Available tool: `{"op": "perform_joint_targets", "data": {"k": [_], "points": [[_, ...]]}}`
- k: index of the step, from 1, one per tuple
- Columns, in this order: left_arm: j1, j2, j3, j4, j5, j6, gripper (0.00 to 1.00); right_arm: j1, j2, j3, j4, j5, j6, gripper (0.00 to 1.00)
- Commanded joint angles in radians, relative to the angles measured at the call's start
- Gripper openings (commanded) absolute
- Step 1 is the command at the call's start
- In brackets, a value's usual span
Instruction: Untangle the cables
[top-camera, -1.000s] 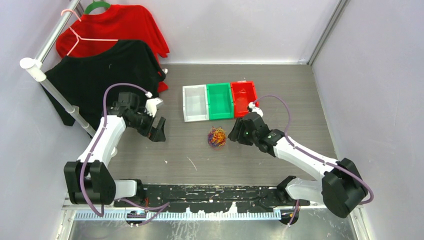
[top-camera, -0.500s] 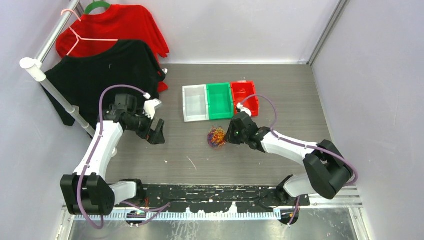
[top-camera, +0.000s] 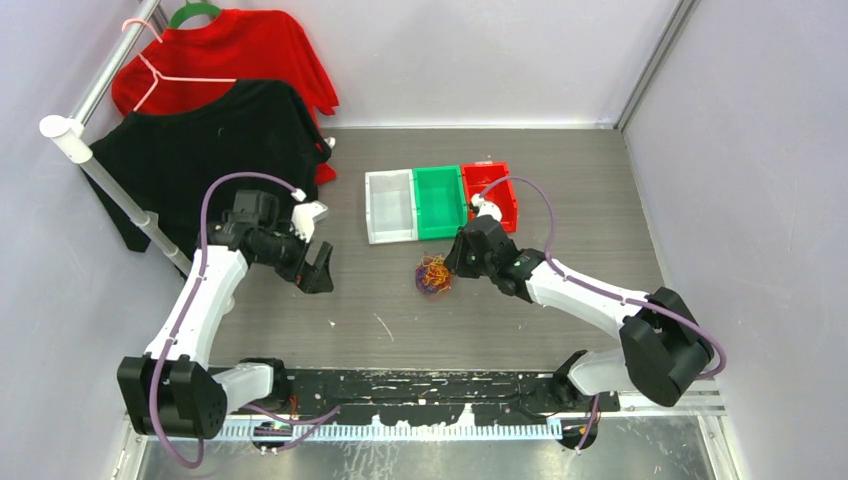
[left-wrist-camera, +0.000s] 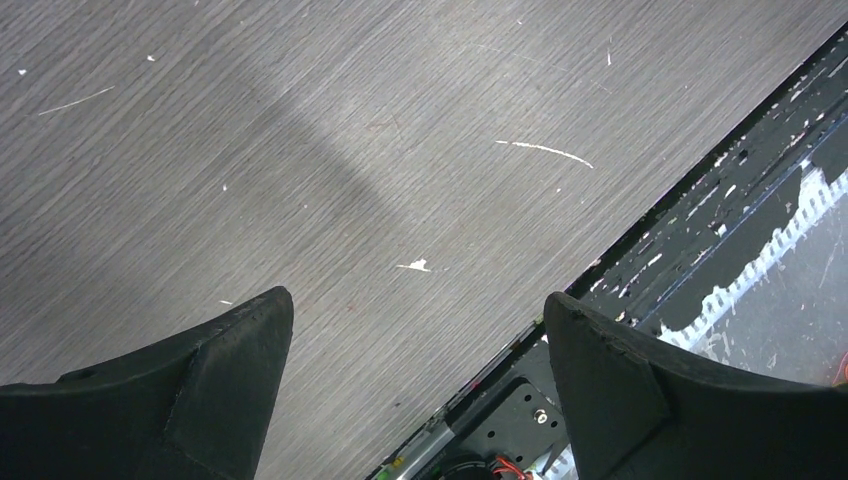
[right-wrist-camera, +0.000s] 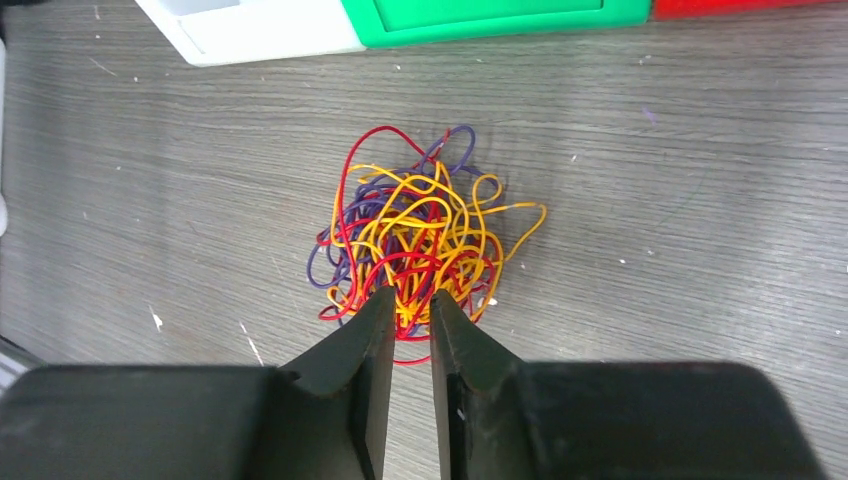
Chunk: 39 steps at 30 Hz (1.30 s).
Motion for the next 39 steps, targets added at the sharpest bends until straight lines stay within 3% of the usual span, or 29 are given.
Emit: {"op": "perform_joint_targets", "data": {"k": [1,6,10,12,16,17,27,39], "points": [[-0.017,-0.028,0.041,-0.012,0.017,-0.016,0.95,0.006,-0.024,0.008,0.003,0.056,-0.019,0.26],[-0.037,-0.013,0.050,-0.014,0.013,-0.029,0.95,0.005,0.042,-0.003,0.040,0.025,-0.027,0.34],[-0.047,-0.010,0.055,-0.020,0.006,-0.029,0.95,0.005,0.102,0.027,0.058,0.007,-0.034,0.32],[-0.049,-0.011,0.055,-0.022,0.004,-0.030,0.95,0.005,0.129,0.042,0.063,-0.002,-0.034,0.25],[-0.054,-0.015,0.057,-0.026,0.004,-0.029,0.95,0.012,0.117,0.051,0.063,-0.001,-0.026,0.02],[-0.055,-0.017,0.058,-0.028,0.005,-0.029,0.95,0.016,0.097,0.046,0.062,0.002,-0.027,0.01],[-0.103,-0.019,0.077,-0.059,0.015,-0.047,0.95,0.086,-0.096,0.136,-0.053,-0.017,-0.046,0.01],[-0.247,0.014,0.210,0.016,0.095,-0.245,0.93,0.155,-0.069,0.214,-0.006,-0.099,-0.035,0.01]]}}
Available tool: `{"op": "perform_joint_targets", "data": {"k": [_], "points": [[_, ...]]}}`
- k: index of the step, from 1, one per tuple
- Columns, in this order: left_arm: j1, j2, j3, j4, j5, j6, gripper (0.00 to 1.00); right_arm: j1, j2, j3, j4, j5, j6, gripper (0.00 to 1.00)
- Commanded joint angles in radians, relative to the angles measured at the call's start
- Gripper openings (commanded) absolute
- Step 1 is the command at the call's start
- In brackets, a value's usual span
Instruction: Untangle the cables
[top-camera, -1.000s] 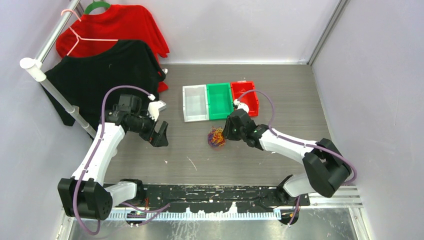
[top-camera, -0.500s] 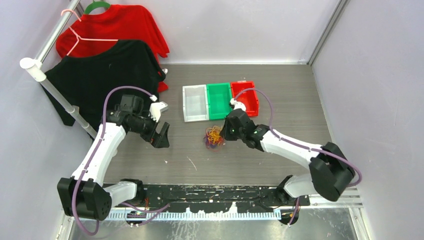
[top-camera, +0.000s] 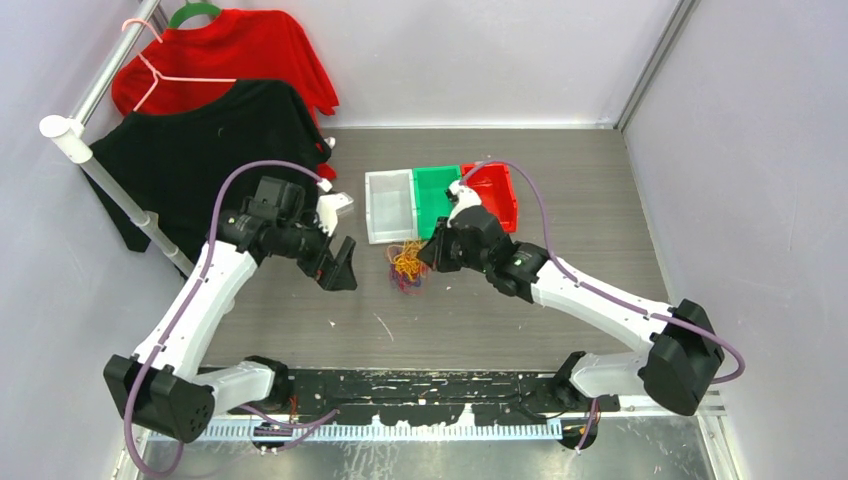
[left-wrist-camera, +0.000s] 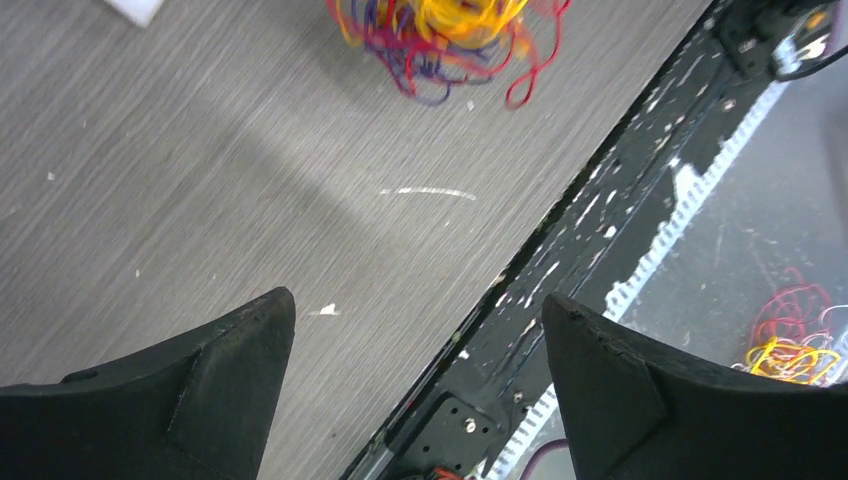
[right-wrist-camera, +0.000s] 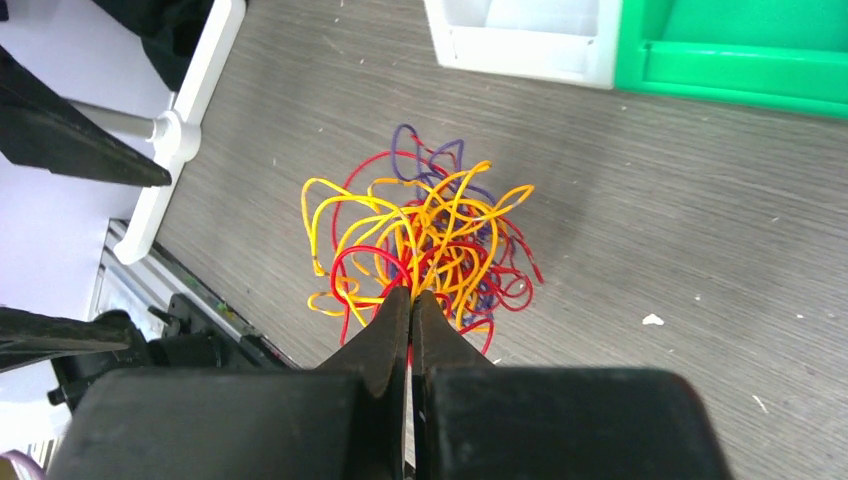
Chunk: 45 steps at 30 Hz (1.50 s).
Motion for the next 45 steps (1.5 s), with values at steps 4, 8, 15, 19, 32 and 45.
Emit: {"op": "perform_joint_targets", "data": {"k": [4,8,15,19,32,45], "points": [[-0.035,0.077,0.129,0.094,0.133,-0.203,0.90,0.101,0.020,0.046,0.077,-0.013,-0.041,0.01],[-0.041,0.121,0.116,0.147,0.163,-0.276,0.85,0.173,0.039,0.058,0.085,0.054,-0.084,0.01],[-0.041,0.180,0.033,0.197,0.258,-0.361,0.78,0.235,0.056,0.054,0.123,0.153,-0.093,0.01],[-0.041,0.191,-0.009,0.228,0.296,-0.400,0.67,0.252,0.068,0.052,0.158,0.163,-0.081,0.01],[-0.040,0.223,-0.004,0.273,0.322,-0.431,0.36,0.279,0.107,0.071,0.189,0.169,-0.072,0.01],[-0.041,0.207,0.035,0.237,0.204,-0.397,0.05,0.281,0.093,0.044,0.213,0.171,-0.057,0.01]]}}
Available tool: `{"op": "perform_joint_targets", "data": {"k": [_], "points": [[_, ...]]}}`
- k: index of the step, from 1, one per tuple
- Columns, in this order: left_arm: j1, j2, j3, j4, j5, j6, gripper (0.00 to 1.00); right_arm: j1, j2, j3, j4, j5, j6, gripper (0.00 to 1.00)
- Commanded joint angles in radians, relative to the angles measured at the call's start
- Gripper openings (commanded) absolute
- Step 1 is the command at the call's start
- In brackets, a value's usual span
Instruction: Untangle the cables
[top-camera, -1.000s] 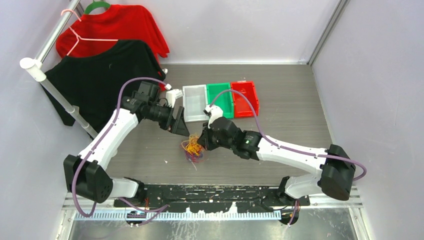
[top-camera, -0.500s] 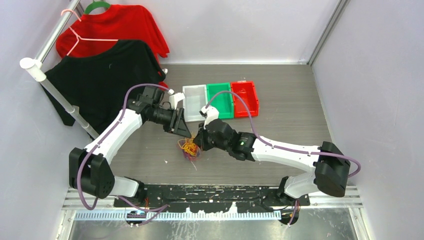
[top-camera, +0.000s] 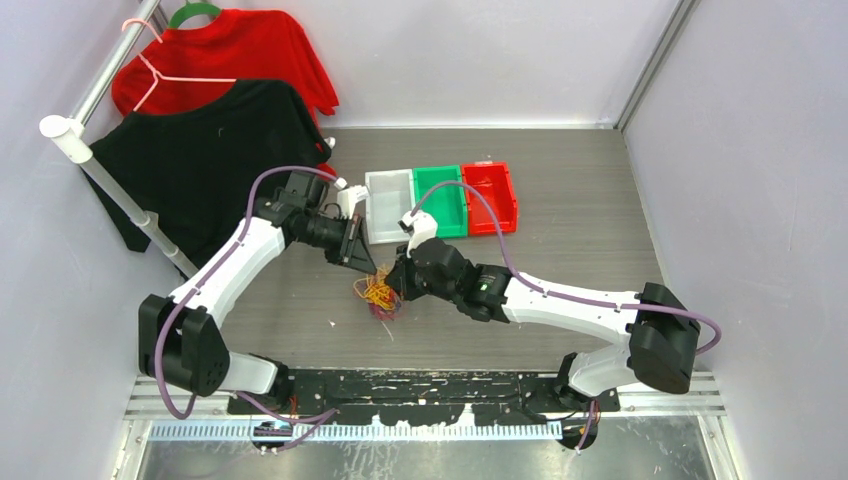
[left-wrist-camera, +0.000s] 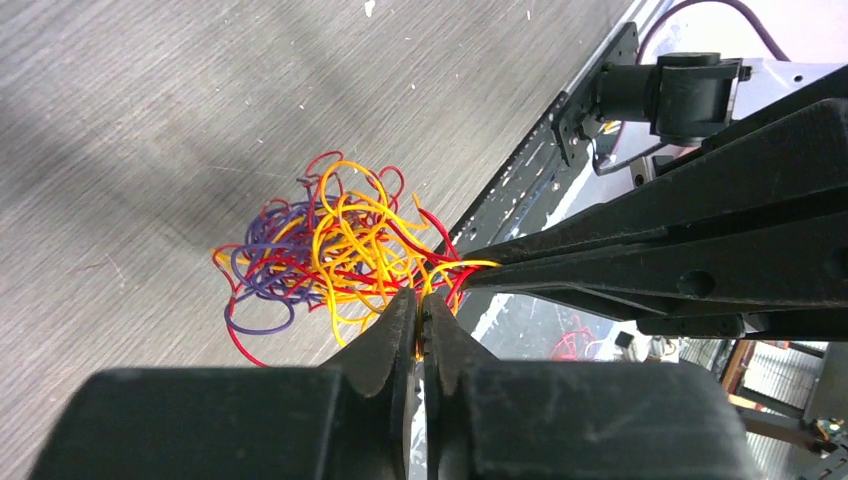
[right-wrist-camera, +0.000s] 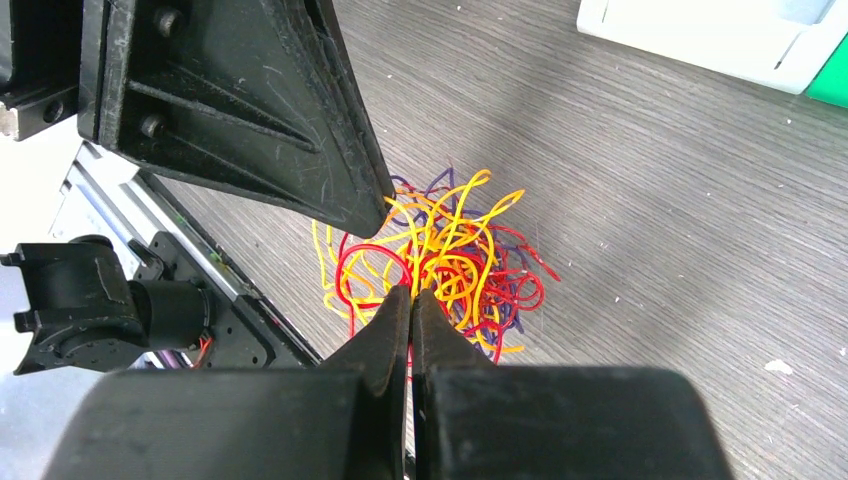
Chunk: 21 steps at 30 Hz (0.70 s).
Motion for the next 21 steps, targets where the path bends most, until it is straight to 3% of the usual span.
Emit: {"op": "perform_joint_targets", "data": {"k": [1,12,15,16,19,21], "points": [[-0.002,-0.020,0.075,-0.025,-0.052,0.026,0.03,0.006,-0.024,0.021,0.085,0.025,0.017,0.01],[-0.002,-0.083,0.261,-0.128,-0.158,0.118,0.00,0.006,-0.071,-0.147,0.096,0.120,0.071,0.01],[-0.002,-0.103,0.284,-0.147,-0.156,0.128,0.00,0.006,-0.097,-0.193,0.080,0.174,0.085,0.07],[-0.002,-0.103,0.290,-0.154,-0.151,0.133,0.00,0.006,-0.104,-0.203,0.066,0.188,0.085,0.15],[-0.003,-0.153,0.290,-0.161,-0.139,0.149,0.00,0.006,-0.131,-0.208,0.010,0.198,0.081,0.64],[-0.007,-0.166,0.271,-0.158,-0.128,0.153,0.00,0.005,-0.172,-0.200,-0.013,0.200,0.071,0.80]]}}
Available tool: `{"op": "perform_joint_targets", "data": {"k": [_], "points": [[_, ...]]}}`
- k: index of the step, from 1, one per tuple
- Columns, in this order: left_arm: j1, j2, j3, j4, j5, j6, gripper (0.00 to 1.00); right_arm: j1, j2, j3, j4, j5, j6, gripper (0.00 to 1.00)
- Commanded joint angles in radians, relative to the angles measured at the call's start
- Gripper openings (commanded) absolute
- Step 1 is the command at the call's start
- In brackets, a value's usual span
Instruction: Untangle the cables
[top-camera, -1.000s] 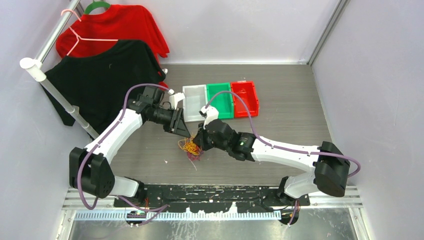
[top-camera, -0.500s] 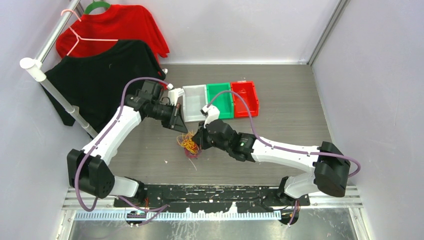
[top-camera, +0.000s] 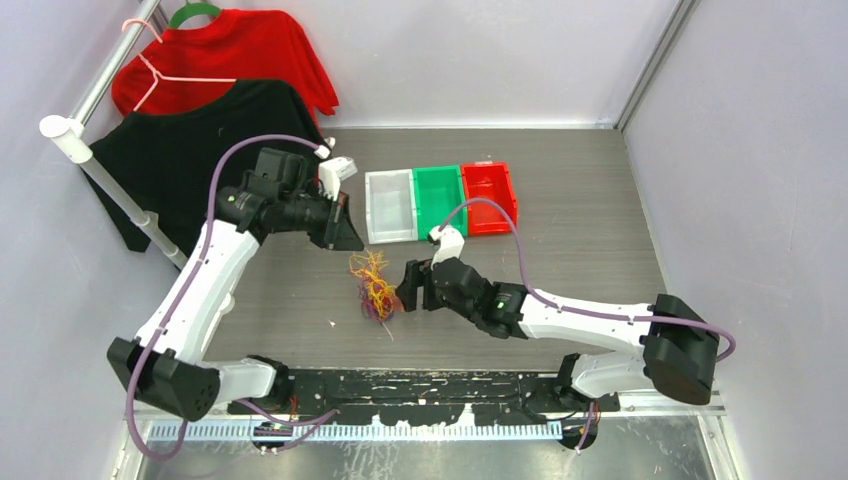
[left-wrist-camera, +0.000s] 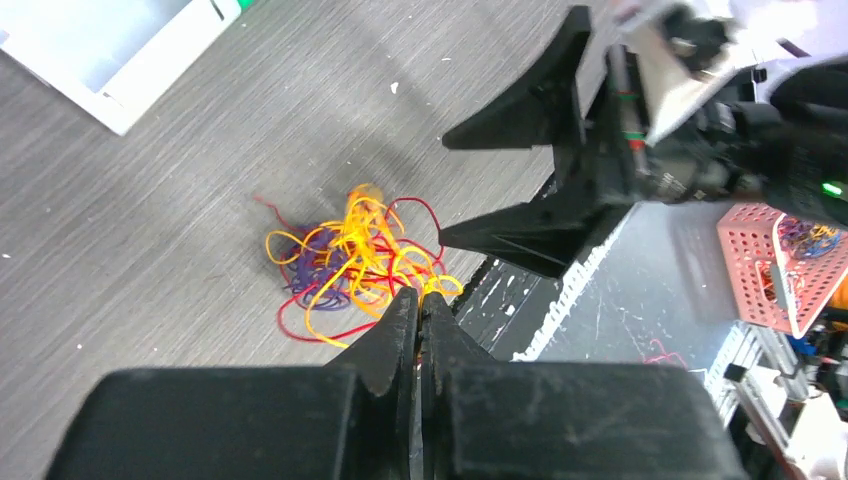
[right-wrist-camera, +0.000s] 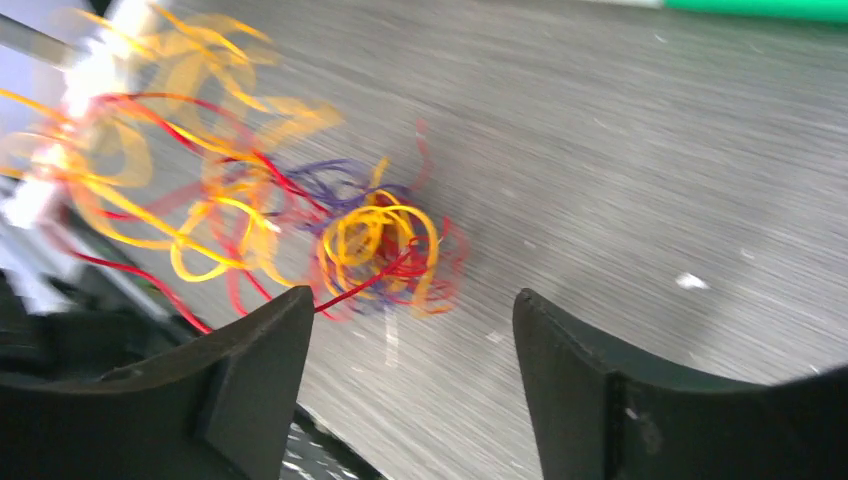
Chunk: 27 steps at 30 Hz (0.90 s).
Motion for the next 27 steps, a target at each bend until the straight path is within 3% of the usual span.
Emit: {"op": "perform_joint_targets", "data": {"k": [1,3,6,15,23,27], "points": [[0.000,-0.078,0.020,0.009,0.011,0.042,0.00,-0.001,-0.087,0.004,-0.125,0.059,-0.018,0.86],[-0.010,-0.084,-0.005,0.010,0.019,0.046,0.00,-0.002,-0.133,0.030,-0.131,0.049,-0.039,0.94],[-0.027,-0.084,-0.017,0.008,0.025,0.046,0.00,-0.004,-0.157,0.085,-0.134,0.044,-0.070,0.97],[-0.063,-0.089,0.032,-0.013,0.034,0.032,0.00,-0.003,-0.065,0.226,-0.041,-0.048,-0.135,0.96],[-0.069,-0.110,0.048,-0.015,0.021,0.007,0.00,-0.004,0.016,0.250,0.044,-0.064,-0.126,0.94],[-0.071,-0.106,0.062,-0.026,0.039,-0.024,0.00,-0.004,0.051,0.244,0.116,0.051,-0.104,0.88]]}}
